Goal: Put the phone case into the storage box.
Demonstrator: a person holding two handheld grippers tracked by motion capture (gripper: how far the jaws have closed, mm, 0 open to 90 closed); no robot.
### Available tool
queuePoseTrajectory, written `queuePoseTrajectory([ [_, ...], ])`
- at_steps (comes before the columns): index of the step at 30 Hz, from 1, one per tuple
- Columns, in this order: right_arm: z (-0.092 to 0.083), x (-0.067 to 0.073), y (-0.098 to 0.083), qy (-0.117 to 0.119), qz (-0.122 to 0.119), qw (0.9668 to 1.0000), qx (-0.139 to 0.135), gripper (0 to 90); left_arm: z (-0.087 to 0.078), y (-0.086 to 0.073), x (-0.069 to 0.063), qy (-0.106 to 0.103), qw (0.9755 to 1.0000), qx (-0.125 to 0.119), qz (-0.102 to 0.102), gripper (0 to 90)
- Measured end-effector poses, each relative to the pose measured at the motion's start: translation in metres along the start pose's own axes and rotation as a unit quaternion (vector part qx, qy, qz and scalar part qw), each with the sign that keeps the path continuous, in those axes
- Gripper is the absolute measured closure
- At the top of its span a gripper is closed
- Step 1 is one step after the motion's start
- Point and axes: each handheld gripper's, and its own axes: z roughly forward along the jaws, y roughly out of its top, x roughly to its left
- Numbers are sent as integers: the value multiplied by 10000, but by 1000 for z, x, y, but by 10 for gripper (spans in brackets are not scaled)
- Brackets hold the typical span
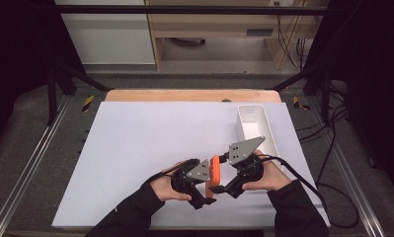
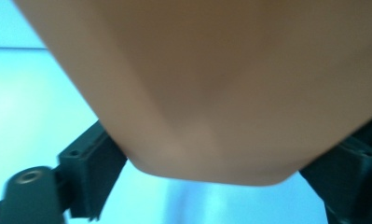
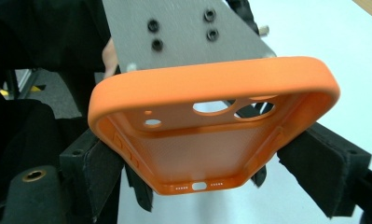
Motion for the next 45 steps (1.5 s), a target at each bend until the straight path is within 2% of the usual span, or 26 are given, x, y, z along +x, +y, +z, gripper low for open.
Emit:
queuePoseTrajectory([
  [9, -7, -2, 2, -114, 55, 9999, -55, 165, -12, -5, 3, 167, 9997, -63, -145, 7],
  [19, -15, -3, 3, -299, 93, 9995, -5, 164, -29, -17, 7, 393, 9984, -169, -372, 1],
  [24, -20, -3, 4, -378, 118, 9992, -45, 164, -40, -26, 9, 560, 9966, -253, -543, 0],
  [33, -30, -4, 6, -594, 207, 9979, -133, 163, -61, -46, 17, 995, 9893, -469, -958, 1],
  [40, -36, -6, 7, -759, 317, 9965, -178, 163, -77, -62, 22, 1350, 9799, -673, -1302, 1],
  [45, -41, -8, 8, -883, 406, 9950, -236, 163, -88, -73, 25, 1608, 9717, -829, -1522, 1],
])
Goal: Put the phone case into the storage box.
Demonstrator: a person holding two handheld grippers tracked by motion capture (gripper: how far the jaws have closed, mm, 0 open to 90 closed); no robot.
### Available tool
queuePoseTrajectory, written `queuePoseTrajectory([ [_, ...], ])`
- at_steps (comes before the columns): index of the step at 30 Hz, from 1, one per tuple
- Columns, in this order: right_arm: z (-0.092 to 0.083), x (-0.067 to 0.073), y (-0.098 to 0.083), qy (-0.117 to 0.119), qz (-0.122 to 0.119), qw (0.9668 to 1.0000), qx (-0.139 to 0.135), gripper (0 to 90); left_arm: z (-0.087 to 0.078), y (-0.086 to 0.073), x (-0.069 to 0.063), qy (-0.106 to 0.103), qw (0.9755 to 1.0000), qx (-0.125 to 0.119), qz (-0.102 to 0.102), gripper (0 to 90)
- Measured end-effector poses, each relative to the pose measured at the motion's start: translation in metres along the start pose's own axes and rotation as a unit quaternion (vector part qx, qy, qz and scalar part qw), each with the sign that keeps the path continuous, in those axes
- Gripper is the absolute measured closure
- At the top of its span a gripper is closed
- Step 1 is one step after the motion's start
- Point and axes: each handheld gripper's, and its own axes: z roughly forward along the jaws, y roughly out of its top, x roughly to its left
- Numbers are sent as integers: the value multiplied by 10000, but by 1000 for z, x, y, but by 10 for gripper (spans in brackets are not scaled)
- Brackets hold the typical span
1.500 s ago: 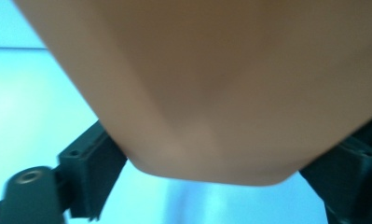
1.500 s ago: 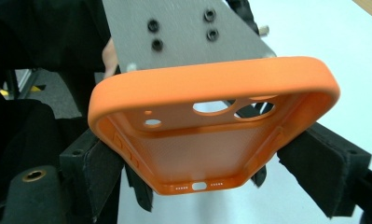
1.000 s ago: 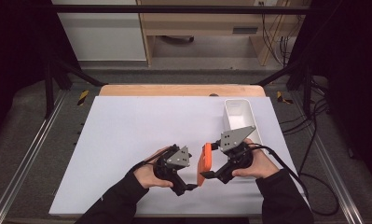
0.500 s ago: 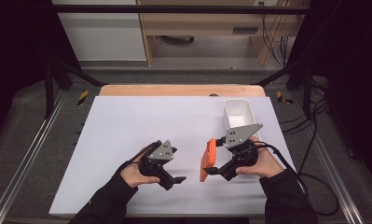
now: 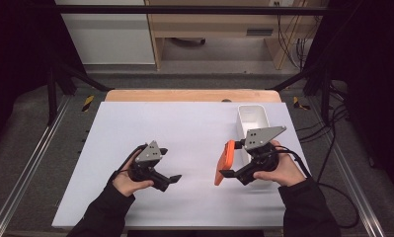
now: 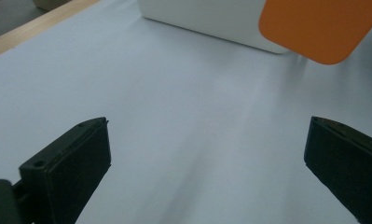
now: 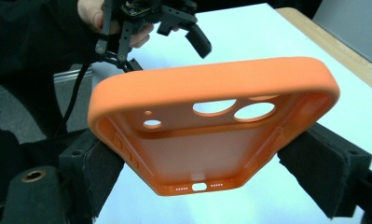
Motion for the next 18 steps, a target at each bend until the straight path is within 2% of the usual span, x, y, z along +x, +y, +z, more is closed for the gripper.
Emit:
queuePoseTrajectory([
  [7, -8, -4, 2, -218, 94, 9997, -79, 163, -14, -11, 13, 344, 9989, -137, -292, 1],
  [18, -23, -13, 5, -590, 274, 9976, -243, 163, -33, -28, 28, 711, 9957, -267, -526, 1],
])
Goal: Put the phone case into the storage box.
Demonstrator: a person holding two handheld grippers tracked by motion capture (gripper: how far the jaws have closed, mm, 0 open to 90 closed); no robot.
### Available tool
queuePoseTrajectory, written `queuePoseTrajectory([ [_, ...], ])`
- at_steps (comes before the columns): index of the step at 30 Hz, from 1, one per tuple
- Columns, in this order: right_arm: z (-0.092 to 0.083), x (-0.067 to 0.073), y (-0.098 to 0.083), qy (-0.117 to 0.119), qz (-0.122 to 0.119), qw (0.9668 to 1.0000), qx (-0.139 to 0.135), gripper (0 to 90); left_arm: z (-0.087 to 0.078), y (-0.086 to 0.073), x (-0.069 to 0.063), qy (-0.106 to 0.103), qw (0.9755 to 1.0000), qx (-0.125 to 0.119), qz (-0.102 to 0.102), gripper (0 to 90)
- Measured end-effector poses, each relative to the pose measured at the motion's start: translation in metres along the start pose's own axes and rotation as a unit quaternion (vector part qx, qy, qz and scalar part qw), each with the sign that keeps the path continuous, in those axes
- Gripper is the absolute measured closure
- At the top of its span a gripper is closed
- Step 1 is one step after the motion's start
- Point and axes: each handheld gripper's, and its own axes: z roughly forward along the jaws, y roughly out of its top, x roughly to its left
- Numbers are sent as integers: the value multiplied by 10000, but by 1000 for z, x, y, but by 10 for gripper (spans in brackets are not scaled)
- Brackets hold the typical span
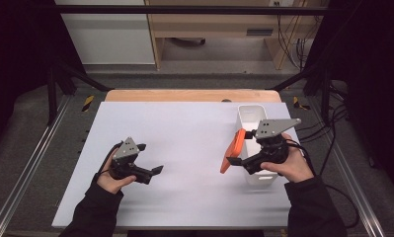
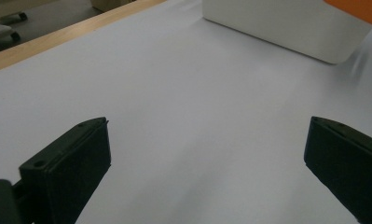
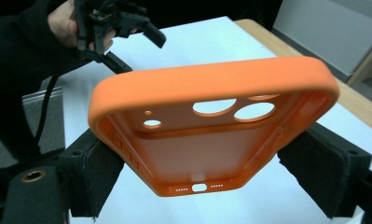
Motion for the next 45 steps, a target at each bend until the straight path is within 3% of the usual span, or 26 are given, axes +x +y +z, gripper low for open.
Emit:
queuePoseTrajectory([
  [10, -10, -10, 3, -443, 219, 9987, -151, 163, -9, -11, 14, 281, 9994, -80, -204, 1],
  [19, -18, -20, 7, -899, 508, 9941, -342, 162, -16, -17, 21, 415, 9986, -117, -311, 1],
  [35, -28, -36, 14, -1618, 843, 9820, -480, 163, -23, -29, 30, 555, 9972, -197, -454, 0],
  [45, -26, -50, 16, -2111, 1034, 9712, -387, 163, -22, -31, 30, 574, 9971, -231, -447, 0],
])
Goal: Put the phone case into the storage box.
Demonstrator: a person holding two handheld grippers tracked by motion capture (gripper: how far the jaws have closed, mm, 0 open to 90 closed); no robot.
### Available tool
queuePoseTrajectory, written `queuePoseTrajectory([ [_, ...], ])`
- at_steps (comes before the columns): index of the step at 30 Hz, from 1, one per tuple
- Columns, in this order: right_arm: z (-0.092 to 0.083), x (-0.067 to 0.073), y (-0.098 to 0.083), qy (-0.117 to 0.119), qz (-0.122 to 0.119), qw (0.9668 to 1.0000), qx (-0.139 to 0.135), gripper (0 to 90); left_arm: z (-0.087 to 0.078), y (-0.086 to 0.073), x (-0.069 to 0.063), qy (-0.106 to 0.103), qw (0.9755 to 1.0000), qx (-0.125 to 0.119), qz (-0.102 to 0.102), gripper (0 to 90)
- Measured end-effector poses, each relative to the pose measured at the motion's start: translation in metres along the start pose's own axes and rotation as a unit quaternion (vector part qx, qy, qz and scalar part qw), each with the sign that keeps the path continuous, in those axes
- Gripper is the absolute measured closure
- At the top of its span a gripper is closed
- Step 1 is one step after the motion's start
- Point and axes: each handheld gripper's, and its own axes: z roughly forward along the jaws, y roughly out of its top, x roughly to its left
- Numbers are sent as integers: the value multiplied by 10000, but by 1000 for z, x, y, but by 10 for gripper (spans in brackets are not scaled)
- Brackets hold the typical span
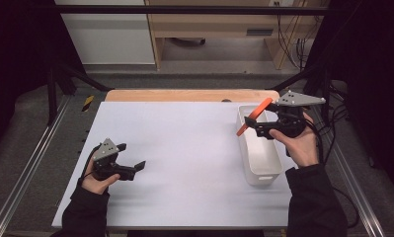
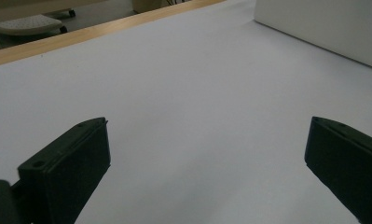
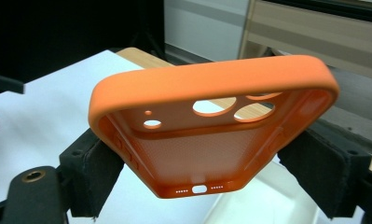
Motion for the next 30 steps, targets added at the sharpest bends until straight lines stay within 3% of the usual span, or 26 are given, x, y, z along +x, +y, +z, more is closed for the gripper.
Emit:
queuePoseTrajectory([
  [17, 14, -21, 2, -744, 235, 9969, 56, 162, 1, -2, 1, 8, 10000, -42, 48, 0],
  [30, 32, -31, 2, -1030, 411, 9937, 137, 161, 1, -2, 1, -8, 10000, -28, 65, 0],
])
